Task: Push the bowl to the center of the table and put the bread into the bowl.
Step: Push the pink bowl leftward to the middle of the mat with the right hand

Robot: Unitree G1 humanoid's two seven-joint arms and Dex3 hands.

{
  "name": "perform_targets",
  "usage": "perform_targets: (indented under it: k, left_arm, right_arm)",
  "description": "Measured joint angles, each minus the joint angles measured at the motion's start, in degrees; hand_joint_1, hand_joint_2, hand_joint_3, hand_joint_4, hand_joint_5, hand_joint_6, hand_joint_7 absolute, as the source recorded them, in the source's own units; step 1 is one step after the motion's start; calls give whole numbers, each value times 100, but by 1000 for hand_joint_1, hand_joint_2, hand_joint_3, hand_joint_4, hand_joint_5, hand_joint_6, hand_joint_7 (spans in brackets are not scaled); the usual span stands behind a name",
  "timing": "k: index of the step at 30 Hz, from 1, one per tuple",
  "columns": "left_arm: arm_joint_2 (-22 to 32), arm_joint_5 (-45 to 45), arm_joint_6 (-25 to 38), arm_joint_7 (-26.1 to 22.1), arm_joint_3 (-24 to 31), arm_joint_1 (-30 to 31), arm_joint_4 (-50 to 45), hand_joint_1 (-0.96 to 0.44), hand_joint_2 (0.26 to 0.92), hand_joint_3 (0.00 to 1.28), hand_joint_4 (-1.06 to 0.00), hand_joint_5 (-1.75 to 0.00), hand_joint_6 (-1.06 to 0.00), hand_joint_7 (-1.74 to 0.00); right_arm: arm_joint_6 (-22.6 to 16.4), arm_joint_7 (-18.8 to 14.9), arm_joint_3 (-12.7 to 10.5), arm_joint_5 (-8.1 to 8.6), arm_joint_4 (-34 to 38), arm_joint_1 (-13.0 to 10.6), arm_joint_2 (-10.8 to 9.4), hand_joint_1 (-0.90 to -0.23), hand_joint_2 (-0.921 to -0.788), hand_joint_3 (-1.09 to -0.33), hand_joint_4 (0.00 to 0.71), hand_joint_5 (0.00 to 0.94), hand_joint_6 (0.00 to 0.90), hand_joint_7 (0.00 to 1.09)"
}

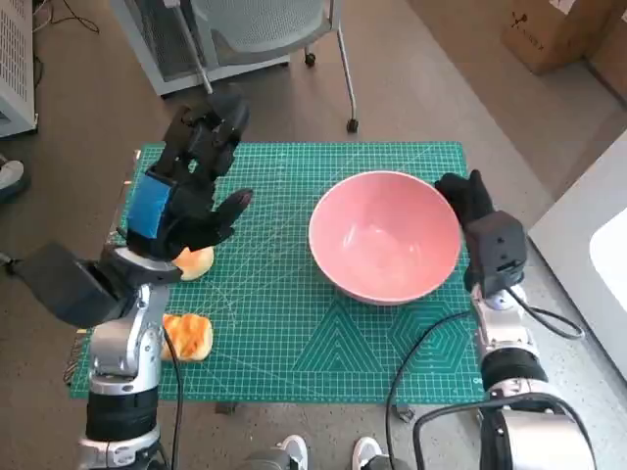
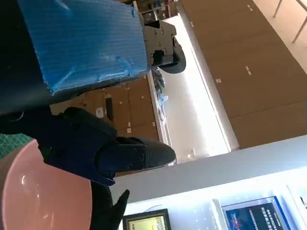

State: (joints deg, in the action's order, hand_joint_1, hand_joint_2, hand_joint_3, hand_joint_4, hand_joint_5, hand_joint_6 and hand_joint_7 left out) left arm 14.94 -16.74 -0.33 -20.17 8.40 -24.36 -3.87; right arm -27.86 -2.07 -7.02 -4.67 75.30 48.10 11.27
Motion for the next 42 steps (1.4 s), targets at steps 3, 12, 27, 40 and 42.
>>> perform_targets:
  k: [3,12,27,40,42]
  left_arm:
    - [20,-13,33,4,35,58,-55,-532,839,392,-107,-41,1,-549]
    - [41,-22,95,29,89,170,-249,-535,864,342,-116,-39,1,-552]
    - [48,-30,100,101,189,447,-419,-540,918,229,-121,-26,1,-580]
    - [50,-134,124,122,286,610,-598,-541,921,211,-122,-22,1,-588]
    - [51,-134,124,123,295,637,-611,-544,921,209,-123,-22,1,-588]
  right_arm:
    - [24,0,3,0,0,16,-58,-647,-921,-778,101,7,288,9]
    - [69,-34,3,6,-3,183,-342,-606,-921,-794,103,5,284,7]
    - [136,-151,-24,19,-9,624,-758,-616,-921,-774,100,2,292,11]
    - [167,-242,-72,35,1,774,-993,-634,-921,-752,107,4,299,15]
    - [167,-245,-58,9,6,779,-1004,-642,-921,-752,107,4,300,15]
